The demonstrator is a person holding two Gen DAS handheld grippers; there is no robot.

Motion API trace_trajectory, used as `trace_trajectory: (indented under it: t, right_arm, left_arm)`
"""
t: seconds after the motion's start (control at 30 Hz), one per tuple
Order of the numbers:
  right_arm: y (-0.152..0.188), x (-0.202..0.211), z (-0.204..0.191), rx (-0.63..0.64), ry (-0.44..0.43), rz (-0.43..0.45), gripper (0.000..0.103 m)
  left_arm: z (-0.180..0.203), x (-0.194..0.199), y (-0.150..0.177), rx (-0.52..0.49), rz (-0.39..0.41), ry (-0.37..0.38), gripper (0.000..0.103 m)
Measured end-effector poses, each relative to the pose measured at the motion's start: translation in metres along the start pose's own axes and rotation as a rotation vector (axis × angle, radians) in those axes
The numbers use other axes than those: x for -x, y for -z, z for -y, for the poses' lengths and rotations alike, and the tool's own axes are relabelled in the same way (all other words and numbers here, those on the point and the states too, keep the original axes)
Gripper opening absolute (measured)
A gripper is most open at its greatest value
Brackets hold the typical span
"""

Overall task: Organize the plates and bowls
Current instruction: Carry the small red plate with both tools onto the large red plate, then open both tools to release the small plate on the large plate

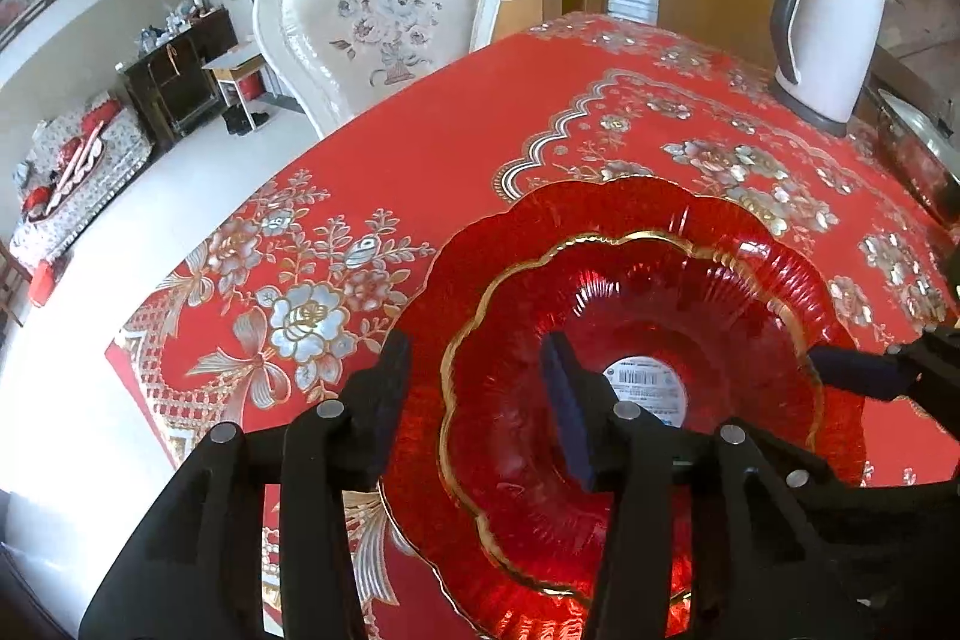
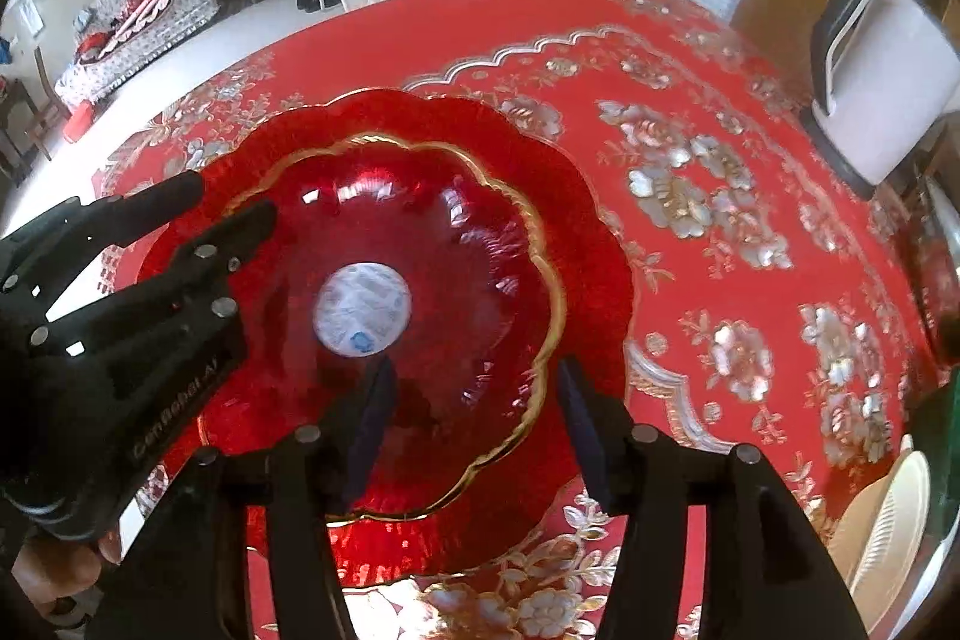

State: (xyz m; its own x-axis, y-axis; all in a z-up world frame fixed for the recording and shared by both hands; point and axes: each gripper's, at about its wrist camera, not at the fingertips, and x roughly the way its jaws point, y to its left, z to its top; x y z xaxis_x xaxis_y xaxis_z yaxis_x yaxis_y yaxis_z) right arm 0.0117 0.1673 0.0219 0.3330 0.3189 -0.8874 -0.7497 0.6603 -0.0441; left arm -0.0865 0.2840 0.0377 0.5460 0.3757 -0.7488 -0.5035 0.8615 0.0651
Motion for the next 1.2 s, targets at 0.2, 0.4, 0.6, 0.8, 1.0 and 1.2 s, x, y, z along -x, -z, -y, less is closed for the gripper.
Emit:
trace_trajectory:
  t: [0.2, 0.4, 0.6, 0.8, 1.0, 1.2]
  right_arm:
    - [0.004, 0.009, 0.003, -0.028, -0.025, 0.036, 0.056]
    - [0.010, 0.020, 0.011, -0.079, -0.069, 0.088, 0.057]
    - [0.019, 0.039, 0.023, -0.132, -0.109, 0.150, 0.057]
    - [0.034, 0.067, 0.041, -0.201, -0.131, 0.228, 0.063]
    - [0.050, 0.088, 0.065, -0.256, -0.117, 0.267, 0.063]
    - [0.064, 0.102, 0.090, -0.307, -0.092, 0.292, 0.063]
  left_arm:
    - [-0.002, 0.001, -0.001, 0.013, 0.006, 0.008, 0.045]
    - [-0.004, 0.009, -0.004, 0.037, 0.036, 0.022, 0.045]
    - [0.002, 0.022, -0.004, 0.037, 0.067, 0.047, 0.045]
    - [0.021, 0.041, -0.006, 0.008, 0.106, 0.082, 0.045]
    - [0.048, 0.057, -0.009, -0.030, 0.135, 0.123, 0.045]
    - [0.081, 0.071, -0.011, -0.085, 0.162, 0.158, 0.045]
